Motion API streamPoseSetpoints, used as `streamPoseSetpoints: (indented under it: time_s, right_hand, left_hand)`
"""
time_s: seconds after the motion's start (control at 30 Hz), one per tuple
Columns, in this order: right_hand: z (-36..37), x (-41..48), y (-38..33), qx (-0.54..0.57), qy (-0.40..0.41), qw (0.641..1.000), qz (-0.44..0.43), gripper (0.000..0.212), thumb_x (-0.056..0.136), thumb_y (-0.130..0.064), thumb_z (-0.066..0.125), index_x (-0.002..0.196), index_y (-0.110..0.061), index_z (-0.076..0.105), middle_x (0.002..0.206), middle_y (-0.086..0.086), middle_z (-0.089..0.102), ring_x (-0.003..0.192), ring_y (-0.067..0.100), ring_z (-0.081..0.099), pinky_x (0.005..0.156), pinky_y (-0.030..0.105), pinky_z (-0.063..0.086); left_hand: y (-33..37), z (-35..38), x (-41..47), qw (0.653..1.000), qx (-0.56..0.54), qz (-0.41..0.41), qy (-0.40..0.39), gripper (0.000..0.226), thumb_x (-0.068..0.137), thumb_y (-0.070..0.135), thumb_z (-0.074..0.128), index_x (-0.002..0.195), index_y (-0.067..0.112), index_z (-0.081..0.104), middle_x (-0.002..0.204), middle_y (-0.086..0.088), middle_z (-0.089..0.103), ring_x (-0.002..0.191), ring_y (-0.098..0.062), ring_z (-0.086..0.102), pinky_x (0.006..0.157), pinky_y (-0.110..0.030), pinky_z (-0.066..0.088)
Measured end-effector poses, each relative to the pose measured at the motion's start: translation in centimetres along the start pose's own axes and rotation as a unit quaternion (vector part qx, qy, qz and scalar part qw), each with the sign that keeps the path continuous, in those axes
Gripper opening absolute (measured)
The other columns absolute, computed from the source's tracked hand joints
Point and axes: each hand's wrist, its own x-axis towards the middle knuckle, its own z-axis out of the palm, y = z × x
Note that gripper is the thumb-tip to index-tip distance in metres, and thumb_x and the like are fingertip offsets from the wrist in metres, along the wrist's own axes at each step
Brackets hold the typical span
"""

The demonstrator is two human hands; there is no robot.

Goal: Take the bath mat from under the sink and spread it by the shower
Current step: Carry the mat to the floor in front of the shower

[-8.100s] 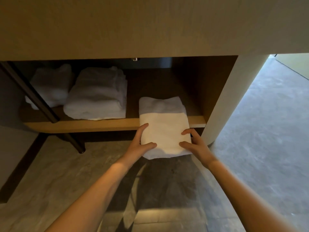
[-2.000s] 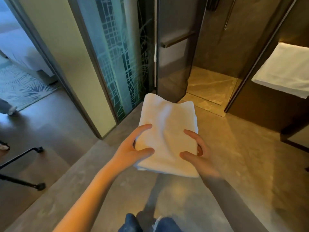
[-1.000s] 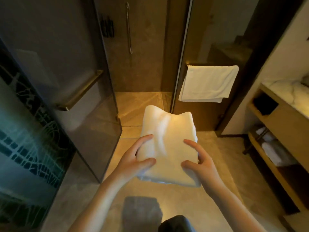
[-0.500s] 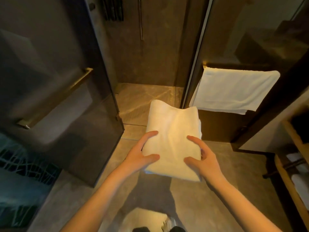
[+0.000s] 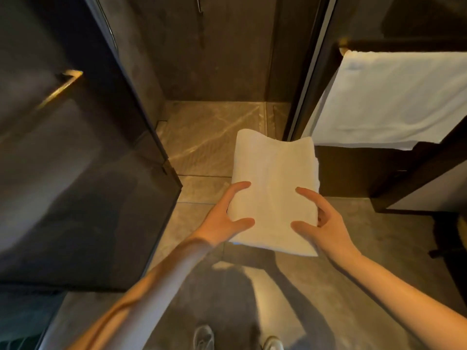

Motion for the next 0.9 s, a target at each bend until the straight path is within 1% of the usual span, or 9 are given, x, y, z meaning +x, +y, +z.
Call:
streamPoseSetpoints:
  time_s: [0.07,0.13,0.23,0.4,0.53,0.63,0.73,0.8,0.9]
  right_hand:
    - [1.9,2.2,5.1,0.007,0.006,1.000,0.011,0.064,0.080,0.000,0.073,0.128,-0.039,0.057,0.126,-0.036,0.053,0.116,-0.013,0.049,0.079,0.006,0.048]
    - [4.0,4.1,10.7,0.018,0.007,1.000,0.025,0.063,0.080,0.001,0.072,0.126,-0.040,0.057,0.123,-0.035,0.055,0.111,-0.012,0.052,0.075,0.010,0.052]
    - [7.5,6.9,19.8,0.026,0.017,0.999,0.039,0.062,0.079,0.001,0.072,0.123,-0.040,0.058,0.120,-0.030,0.056,0.108,-0.010,0.054,0.070,0.013,0.054]
    - [12.6,11.3,36.1,0.036,0.010,0.998,0.052,0.061,0.079,0.005,0.072,0.125,-0.032,0.058,0.119,-0.024,0.058,0.103,-0.013,0.056,0.068,0.010,0.052]
    - [16.3,14.8,48.8,0.026,-0.009,0.998,0.057,0.062,0.079,0.004,0.072,0.123,-0.037,0.059,0.116,-0.029,0.058,0.099,-0.015,0.057,0.067,0.009,0.052]
    - [18.7,17.4,57.4,0.013,-0.014,0.999,0.050,0.065,0.077,0.006,0.072,0.125,-0.037,0.059,0.119,-0.029,0.054,0.099,-0.018,0.055,0.067,0.008,0.051]
    - [20.9,19.8,64.5,0.019,-0.019,0.999,0.045,0.070,0.076,0.011,0.071,0.129,-0.033,0.057,0.119,-0.030,0.053,0.097,-0.020,0.056,0.067,0.007,0.050]
    - [22.1,20.9,68.4,0.012,-0.024,0.999,0.042,0.071,0.076,0.010,0.071,0.133,-0.029,0.056,0.120,-0.028,0.054,0.098,-0.021,0.056,0.067,0.005,0.049]
    - [23.2,22.1,72.4,0.000,-0.043,0.997,0.063,0.073,0.076,0.010,0.073,0.138,-0.023,0.053,0.133,-0.007,0.056,0.113,0.000,0.057,0.072,0.008,0.051]
  left_hand:
    - [-5.4,-0.1,2.7,1.000,0.006,-0.006,-0.006,0.072,0.081,0.002,0.073,0.135,0.038,0.042,0.126,0.030,0.048,0.109,0.010,0.055,0.082,-0.013,0.049]
    - [-11.7,0.0,5.2,1.000,0.012,-0.009,-0.002,0.072,0.080,0.000,0.074,0.136,0.034,0.043,0.126,0.024,0.049,0.107,0.011,0.055,0.082,-0.012,0.048]
    - [-21.5,0.0,8.7,1.000,0.016,-0.022,0.002,0.075,0.078,0.008,0.077,0.133,0.045,0.043,0.125,0.023,0.051,0.107,0.008,0.056,0.083,-0.017,0.051]
    - [-38.2,0.8,14.0,0.999,0.027,-0.036,0.015,0.075,0.075,0.014,0.079,0.127,0.056,0.043,0.119,0.025,0.052,0.099,0.014,0.055,0.072,-0.012,0.051]
    - [-51.2,2.3,17.6,0.998,0.031,-0.052,0.030,0.076,0.075,0.016,0.079,0.124,0.060,0.042,0.120,0.024,0.051,0.100,0.008,0.056,0.073,-0.017,0.053]
    - [-60.1,3.3,20.3,0.998,0.016,-0.050,0.033,0.075,0.075,0.015,0.079,0.127,0.056,0.043,0.121,0.025,0.051,0.099,0.009,0.058,0.076,-0.020,0.054]
    - [-67.5,3.3,23.0,0.999,-0.008,-0.053,-0.003,0.075,0.078,0.012,0.079,0.129,0.051,0.042,0.122,0.020,0.053,0.095,0.009,0.062,0.073,-0.020,0.055]
    - [-71.3,2.7,24.5,0.996,-0.021,-0.067,-0.048,0.075,0.080,0.016,0.078,0.132,0.053,0.038,0.126,0.016,0.051,0.097,0.006,0.062,0.073,-0.022,0.055]
    - [-75.0,2.0,26.2,0.990,0.012,-0.107,-0.096,0.077,0.080,0.026,0.078,0.135,0.054,0.033,0.132,0.010,0.049,0.109,-0.005,0.060,0.084,-0.030,0.056]
